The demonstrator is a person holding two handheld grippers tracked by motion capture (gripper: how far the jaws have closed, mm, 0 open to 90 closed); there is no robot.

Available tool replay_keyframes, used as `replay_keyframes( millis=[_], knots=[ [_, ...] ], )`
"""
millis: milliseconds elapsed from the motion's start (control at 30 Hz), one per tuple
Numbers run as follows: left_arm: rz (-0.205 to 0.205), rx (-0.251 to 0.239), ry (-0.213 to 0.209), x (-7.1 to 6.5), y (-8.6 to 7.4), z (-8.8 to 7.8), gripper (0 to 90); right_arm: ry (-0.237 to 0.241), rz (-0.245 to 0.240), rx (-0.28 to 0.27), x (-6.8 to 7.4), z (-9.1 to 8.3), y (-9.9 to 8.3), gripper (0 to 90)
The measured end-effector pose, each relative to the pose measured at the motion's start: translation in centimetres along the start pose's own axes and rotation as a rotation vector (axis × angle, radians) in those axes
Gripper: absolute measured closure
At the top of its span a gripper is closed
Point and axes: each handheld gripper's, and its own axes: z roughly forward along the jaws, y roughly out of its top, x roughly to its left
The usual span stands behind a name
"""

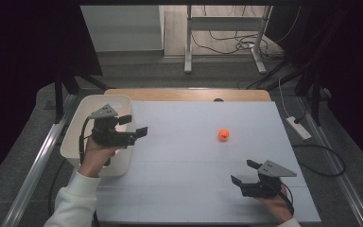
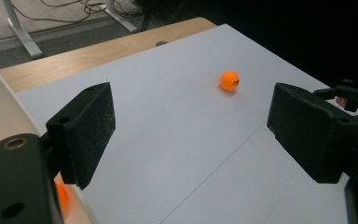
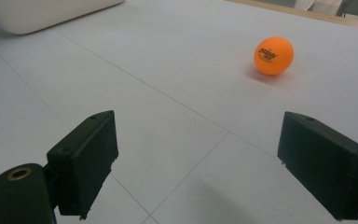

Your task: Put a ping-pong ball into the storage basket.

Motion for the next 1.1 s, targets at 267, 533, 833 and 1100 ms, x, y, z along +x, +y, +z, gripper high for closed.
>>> replay_keyframes(
  millis=[267,533,833,1100],
  knots=[
    [0.019,0.014,-0.034,-1.1,-0.1,1.1,16.1,0.002,0.003,-0.002,-0.1,0.0,0.0,12.0],
    [0.018,0.020,-0.060,-1.9,-0.1,2.2,16.2,0.005,0.012,-0.009,-0.1,-0.2,0.0,12.1],
    [0.028,0.024,-0.081,-2.6,0.1,3.6,16.3,0.005,0.013,-0.007,-0.1,0.0,0.2,12.1],
    [0.052,0.035,-0.091,-3.4,0.0,4.8,16.4,0.007,0.016,-0.011,-0.1,0.0,0.2,12.2]
  ],
)
